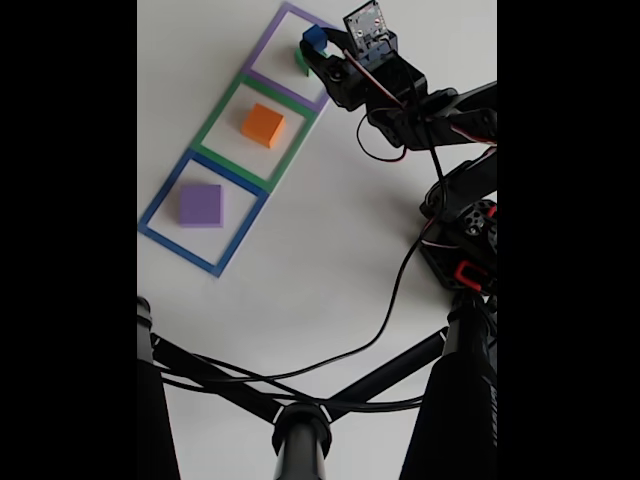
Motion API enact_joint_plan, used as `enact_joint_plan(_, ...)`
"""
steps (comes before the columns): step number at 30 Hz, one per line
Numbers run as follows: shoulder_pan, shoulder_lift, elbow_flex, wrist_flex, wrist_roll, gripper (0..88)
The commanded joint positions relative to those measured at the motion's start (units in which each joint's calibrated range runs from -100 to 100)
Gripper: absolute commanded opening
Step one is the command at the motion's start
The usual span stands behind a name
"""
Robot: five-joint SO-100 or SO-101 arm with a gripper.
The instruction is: Tower of hanoi
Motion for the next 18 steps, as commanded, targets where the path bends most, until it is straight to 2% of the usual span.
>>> enact_joint_plan(1,0.32,1.98,0.15,-4.82,0.00,0.1)
enact_joint_plan(18,0.60,14.34,-5.57,-13.97,0.00,0.1)
